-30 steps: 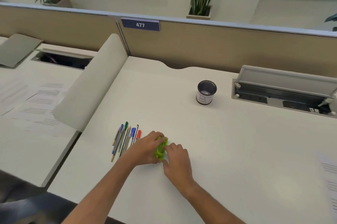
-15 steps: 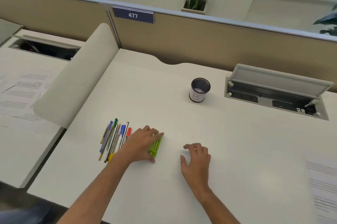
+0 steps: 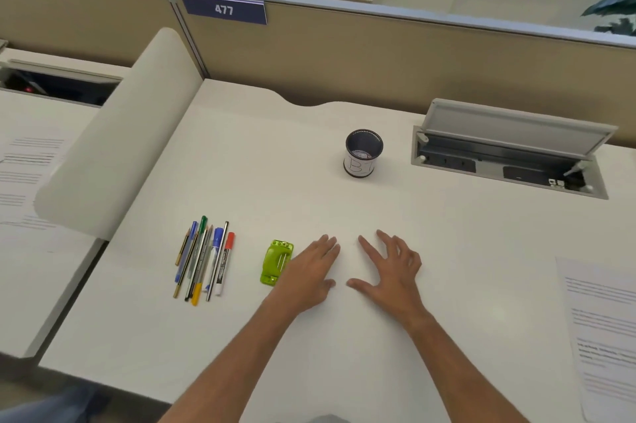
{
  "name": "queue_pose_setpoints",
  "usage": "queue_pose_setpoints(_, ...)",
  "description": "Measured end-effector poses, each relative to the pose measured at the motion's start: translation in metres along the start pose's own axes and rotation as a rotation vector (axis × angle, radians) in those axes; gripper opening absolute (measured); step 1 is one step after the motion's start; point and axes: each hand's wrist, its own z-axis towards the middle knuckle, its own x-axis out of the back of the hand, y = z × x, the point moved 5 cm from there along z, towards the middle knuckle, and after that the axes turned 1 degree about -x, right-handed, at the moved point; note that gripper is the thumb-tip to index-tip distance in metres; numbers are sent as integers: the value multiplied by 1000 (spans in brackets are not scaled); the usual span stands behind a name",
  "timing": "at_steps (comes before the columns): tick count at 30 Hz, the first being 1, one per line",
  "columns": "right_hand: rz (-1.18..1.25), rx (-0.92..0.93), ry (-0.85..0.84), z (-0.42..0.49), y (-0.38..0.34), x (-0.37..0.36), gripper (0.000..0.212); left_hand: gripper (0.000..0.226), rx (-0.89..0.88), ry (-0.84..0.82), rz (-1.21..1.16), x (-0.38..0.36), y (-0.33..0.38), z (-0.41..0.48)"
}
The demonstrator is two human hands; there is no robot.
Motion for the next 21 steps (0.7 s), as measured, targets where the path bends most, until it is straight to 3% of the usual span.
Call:
queue_pose_setpoints(4,10,22,35,8,-2,-4,75,60,63,84,36,-8,4,15)
queue_pose_setpoints(11,147,2,114,21,1,-2,48,54,56,239,-4,-18,0,16)
queue_pose_setpoints(17,151,40,146,22,0,4,79,58,28,295,-58,-15,-5,21)
queue_pose_setpoints(21,180,33,123,26,2,-1,59,62,33,294,-66,-19,-6,23)
